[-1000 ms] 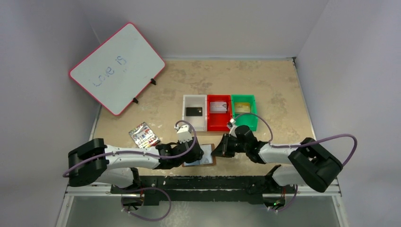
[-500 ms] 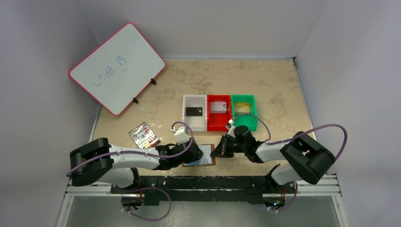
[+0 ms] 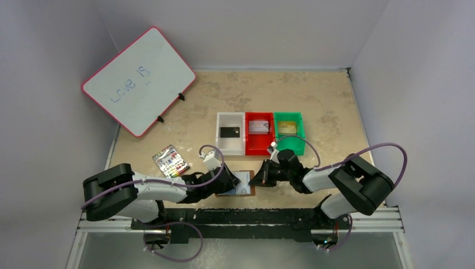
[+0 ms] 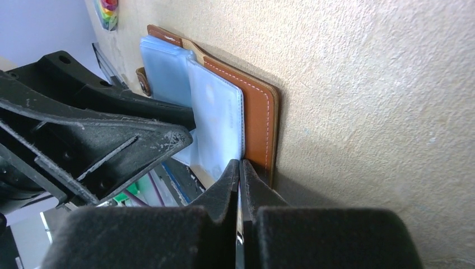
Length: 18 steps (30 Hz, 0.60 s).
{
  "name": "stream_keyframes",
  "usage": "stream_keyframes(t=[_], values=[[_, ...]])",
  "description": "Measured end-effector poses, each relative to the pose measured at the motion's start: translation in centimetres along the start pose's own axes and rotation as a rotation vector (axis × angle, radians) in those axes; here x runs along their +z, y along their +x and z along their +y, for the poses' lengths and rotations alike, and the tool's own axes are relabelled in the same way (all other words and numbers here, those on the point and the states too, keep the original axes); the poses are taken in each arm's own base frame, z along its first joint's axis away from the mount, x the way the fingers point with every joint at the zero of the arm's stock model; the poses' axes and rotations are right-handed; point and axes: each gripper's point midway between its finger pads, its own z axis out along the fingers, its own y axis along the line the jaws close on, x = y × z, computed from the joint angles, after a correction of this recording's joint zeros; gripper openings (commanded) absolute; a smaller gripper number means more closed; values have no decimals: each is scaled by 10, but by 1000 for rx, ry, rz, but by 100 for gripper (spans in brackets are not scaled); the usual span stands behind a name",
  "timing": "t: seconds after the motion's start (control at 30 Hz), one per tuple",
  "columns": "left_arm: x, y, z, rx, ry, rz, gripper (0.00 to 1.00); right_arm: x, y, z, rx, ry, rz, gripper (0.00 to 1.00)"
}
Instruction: Take the credit cards out of the card holder
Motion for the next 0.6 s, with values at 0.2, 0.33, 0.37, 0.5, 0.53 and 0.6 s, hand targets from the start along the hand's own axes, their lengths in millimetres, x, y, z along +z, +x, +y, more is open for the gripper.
stream_keyframes(t=[0.2,0.33,0.37,0.5,0.53,0.6], values=[[0,0,7,7,-22,4,4,-1,1,0,12,-11,-6,0],[0,0,8,38,-53,9,0,-8,3,8,19,-56,-16,1],[-1,-1,9,46,-64,11,0,-10,3,13,15,-74,-17,4],[-2,-2,8,70,-85,14,0,-18,-6,46,-39,-160,-31,10],[-3,-2,8,74,-90,16,0,-18,-10,53,-51,-171,-34,14],[-4,-2,9,76,-92,16,0,-18,-18,67,-74,-189,-44,15]])
